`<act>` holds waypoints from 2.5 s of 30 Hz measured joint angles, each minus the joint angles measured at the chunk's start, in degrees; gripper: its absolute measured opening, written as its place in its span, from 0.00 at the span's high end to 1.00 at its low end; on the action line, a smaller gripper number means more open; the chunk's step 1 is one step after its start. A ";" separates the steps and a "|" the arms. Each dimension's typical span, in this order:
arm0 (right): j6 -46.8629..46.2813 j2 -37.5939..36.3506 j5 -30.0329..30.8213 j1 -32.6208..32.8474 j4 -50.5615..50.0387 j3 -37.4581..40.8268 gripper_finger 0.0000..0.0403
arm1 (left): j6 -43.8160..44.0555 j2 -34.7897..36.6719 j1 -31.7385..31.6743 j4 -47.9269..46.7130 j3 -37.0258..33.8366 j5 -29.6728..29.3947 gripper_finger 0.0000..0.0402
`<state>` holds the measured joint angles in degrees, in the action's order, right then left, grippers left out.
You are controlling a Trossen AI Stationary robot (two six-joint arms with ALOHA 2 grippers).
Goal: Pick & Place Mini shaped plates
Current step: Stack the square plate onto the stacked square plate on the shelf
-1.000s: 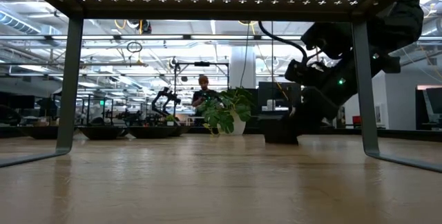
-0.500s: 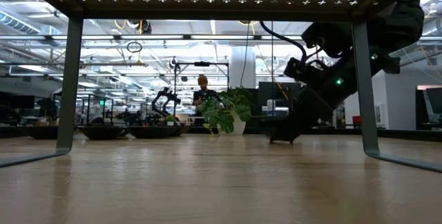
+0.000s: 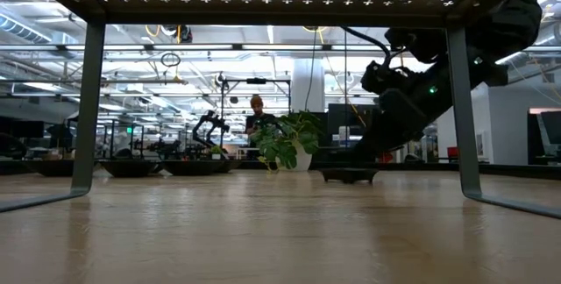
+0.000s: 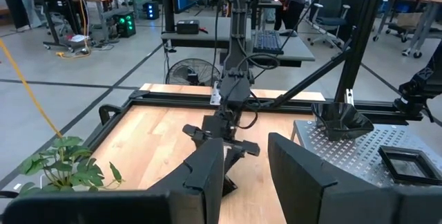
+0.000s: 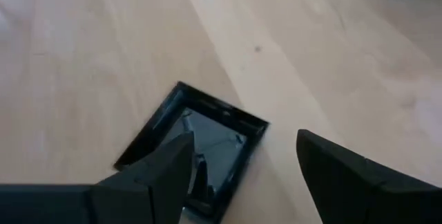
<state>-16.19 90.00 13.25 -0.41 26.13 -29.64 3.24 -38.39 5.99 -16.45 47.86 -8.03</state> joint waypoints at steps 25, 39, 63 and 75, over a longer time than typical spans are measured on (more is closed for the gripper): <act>-2.52 2.18 -5.94 -3.27 -0.67 0.01 0.72 | -0.02 0.00 0.00 0.00 0.00 0.00 0.70; -1.63 2.13 -5.98 -3.27 -0.61 0.01 0.95 | 0.00 0.00 0.00 0.00 0.00 0.00 0.70; 2.52 -3.67 -5.81 -3.38 17.43 0.01 0.99 | -0.02 0.00 -0.01 0.00 0.00 0.00 0.70; 1.43 -14.58 -15.65 1.24 20.03 -3.15 0.99 | -0.02 -0.02 -0.02 0.00 0.00 0.00 0.70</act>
<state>-14.76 75.43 -2.40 0.83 46.15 -32.79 3.22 -38.41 5.98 -16.45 47.86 -8.03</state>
